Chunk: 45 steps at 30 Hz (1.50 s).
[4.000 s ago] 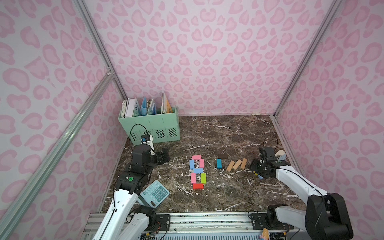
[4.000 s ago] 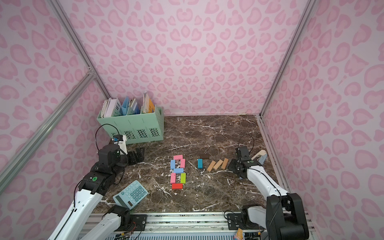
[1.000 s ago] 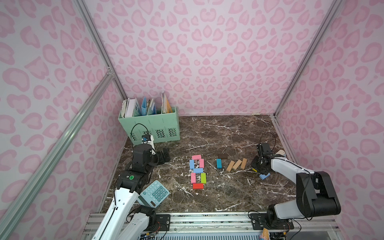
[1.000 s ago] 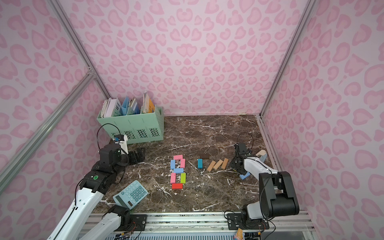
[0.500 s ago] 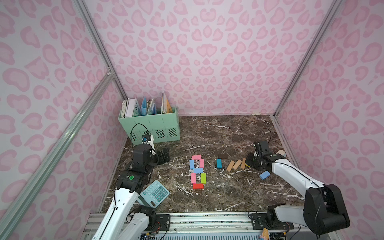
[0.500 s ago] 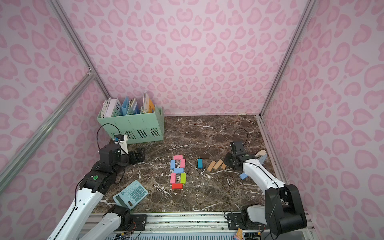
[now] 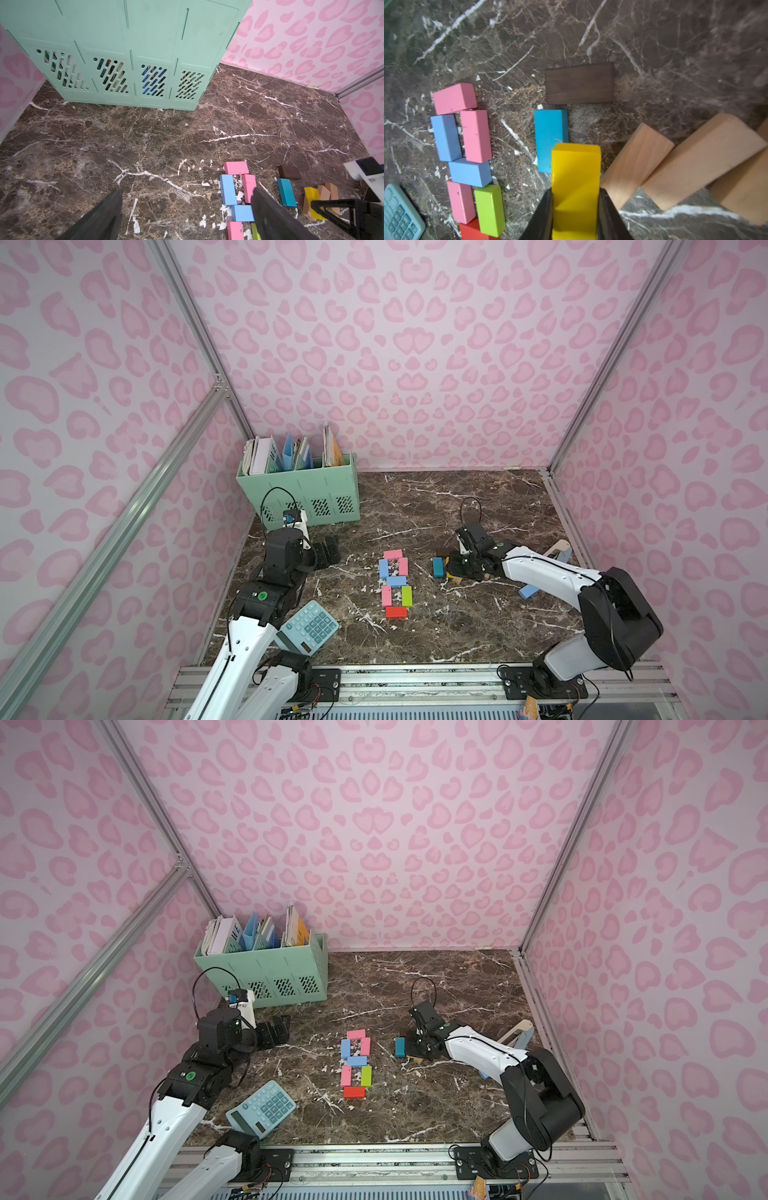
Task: Assemble the number 8 with building blocks
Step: Assemble the building block at the center of the board.
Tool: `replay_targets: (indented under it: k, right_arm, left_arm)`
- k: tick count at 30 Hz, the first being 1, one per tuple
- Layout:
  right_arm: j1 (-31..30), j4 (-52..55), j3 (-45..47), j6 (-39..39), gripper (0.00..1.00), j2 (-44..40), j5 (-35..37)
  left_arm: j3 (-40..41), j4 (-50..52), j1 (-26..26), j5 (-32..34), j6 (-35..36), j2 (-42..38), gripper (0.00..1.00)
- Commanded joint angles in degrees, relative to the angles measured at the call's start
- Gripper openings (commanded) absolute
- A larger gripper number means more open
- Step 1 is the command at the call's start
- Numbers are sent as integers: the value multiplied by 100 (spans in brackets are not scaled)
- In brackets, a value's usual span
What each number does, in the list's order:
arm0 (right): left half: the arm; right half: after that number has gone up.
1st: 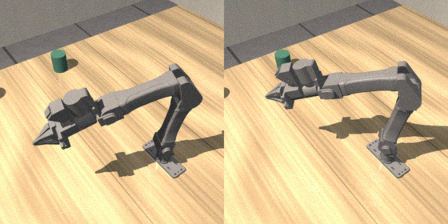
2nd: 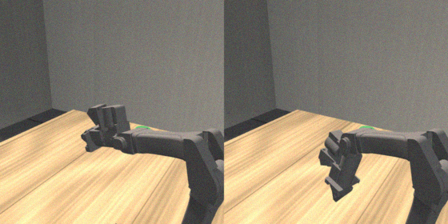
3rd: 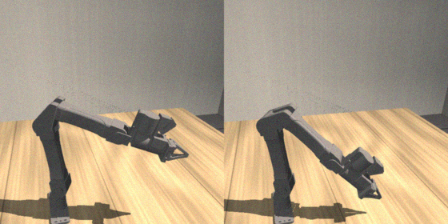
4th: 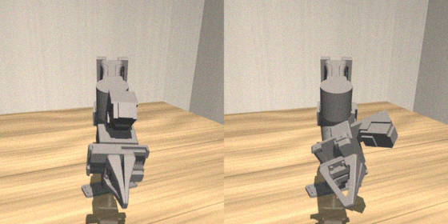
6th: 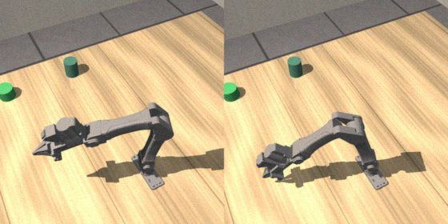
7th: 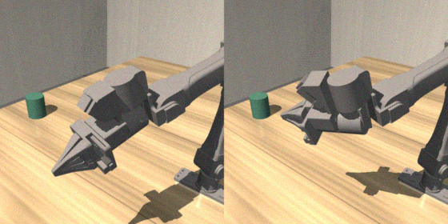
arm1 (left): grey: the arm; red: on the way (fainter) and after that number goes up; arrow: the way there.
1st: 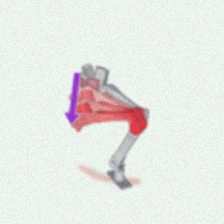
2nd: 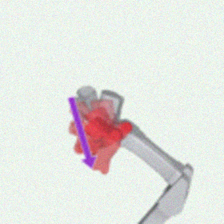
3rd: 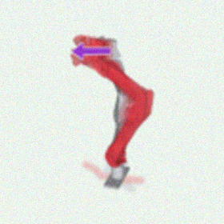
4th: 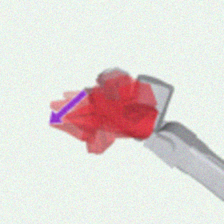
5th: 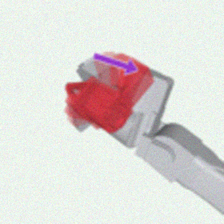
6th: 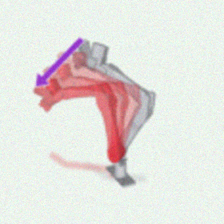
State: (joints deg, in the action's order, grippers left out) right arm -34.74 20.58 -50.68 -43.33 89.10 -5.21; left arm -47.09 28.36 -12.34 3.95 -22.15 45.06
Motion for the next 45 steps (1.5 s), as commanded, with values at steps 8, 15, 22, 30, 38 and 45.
replay_targets:
  k: [8,15,22,30,38,45]
  right_arm:
    - [43,-72,191,-67,6,278,113]
    - [609,53,661,53,4,-68,208]
    - [1131,456,764,428,5,-500,468]
    - [528,492,313,657,7,-204,583]
    - [77,617,-244,736,7,712,923]
    - [23,646,-560,848,8,1046,979]
  left_arm:
    - [-34,-50,-3,-8,40,1,99]
    - [-30,-43,3,-14,36,7,98]
    - [-29,-50,3,-8,36,-23,98]
    - [-5,-58,-1,0,27,-23,99]
    - [-12,-62,3,-51,27,-10,98]
    - [-18,-57,1,-34,40,-6,99]
